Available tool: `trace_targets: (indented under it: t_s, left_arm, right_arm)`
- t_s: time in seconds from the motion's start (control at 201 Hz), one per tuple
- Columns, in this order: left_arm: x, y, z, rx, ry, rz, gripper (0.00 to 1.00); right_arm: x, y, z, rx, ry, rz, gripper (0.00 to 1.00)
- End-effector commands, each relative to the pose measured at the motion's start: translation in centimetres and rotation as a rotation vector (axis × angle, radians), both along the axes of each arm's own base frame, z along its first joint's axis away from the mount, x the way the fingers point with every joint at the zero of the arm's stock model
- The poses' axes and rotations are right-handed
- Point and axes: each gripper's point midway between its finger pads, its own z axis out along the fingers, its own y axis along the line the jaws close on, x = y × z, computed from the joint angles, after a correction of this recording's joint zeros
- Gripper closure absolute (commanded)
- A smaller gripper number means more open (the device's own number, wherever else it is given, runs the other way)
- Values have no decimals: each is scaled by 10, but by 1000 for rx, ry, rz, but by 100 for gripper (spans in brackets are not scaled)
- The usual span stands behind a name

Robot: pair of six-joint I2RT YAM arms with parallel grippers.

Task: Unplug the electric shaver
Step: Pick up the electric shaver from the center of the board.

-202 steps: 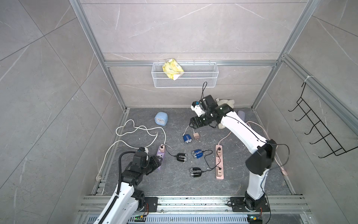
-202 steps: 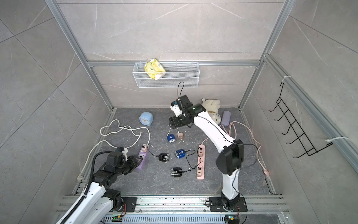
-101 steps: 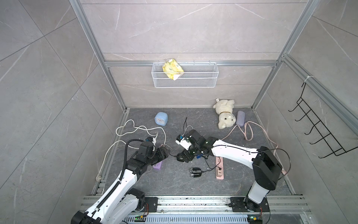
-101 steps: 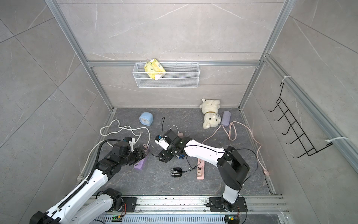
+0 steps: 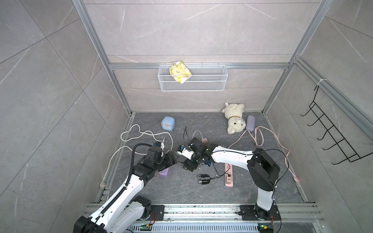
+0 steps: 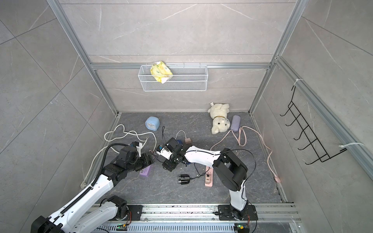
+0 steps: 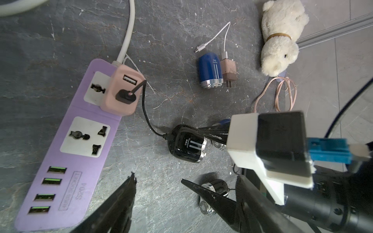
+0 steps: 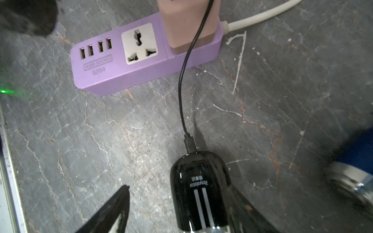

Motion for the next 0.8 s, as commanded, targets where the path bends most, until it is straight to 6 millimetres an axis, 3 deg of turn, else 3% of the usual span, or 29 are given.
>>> trace_targets:
  t_s: [0.0,0.299,0.796]
  left_arm:
    - [0,2,1,5,-17,7,20]
    - [1,2,-2,-5,-14,19,19]
    - [0,1,-3,-12,-12,12,15]
  right_arm:
    - [2,1,-14,-46,-17,39,24]
    - [9,-6,-28,-57,-1,36,24]
    - [2,-17,-44,-87,9,32,24]
